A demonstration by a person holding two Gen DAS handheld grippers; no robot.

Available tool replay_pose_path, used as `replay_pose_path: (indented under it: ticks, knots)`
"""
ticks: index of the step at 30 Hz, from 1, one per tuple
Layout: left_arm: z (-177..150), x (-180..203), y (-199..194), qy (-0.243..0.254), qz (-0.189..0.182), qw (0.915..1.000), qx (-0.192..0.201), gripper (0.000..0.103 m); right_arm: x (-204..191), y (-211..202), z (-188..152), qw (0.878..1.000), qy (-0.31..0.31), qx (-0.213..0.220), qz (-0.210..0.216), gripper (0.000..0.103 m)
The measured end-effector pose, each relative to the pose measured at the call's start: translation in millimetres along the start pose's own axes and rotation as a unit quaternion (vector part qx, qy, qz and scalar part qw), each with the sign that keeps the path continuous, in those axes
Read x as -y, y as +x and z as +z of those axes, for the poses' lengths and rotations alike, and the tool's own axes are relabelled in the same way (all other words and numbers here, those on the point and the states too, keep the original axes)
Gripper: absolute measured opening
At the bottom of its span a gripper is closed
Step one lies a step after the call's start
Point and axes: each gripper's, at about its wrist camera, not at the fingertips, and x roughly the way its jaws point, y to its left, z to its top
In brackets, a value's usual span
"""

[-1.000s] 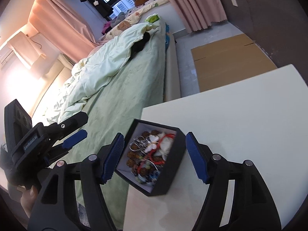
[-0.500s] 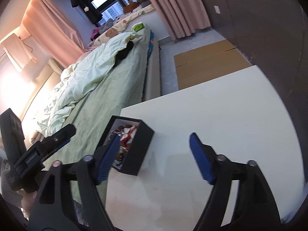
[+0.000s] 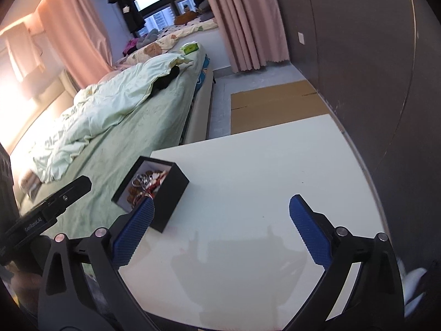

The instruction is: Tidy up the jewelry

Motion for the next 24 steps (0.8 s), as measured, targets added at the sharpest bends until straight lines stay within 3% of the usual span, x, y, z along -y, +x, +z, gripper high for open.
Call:
replay_pose_path:
  ticks: [7, 24]
  knots:
    - [-11, 14, -19, 0.025, 0.009, 0.9995, 0.019, 0.095, 13, -22, -8, 1.000, 0.009, 0.004, 0.004, 0.098]
    - [-13, 6, -61, 0.027, 0.006, 0.9982, 0.053, 0.095, 15, -67, -23, 0.999, -0.029, 0.014, 0.001, 0.098]
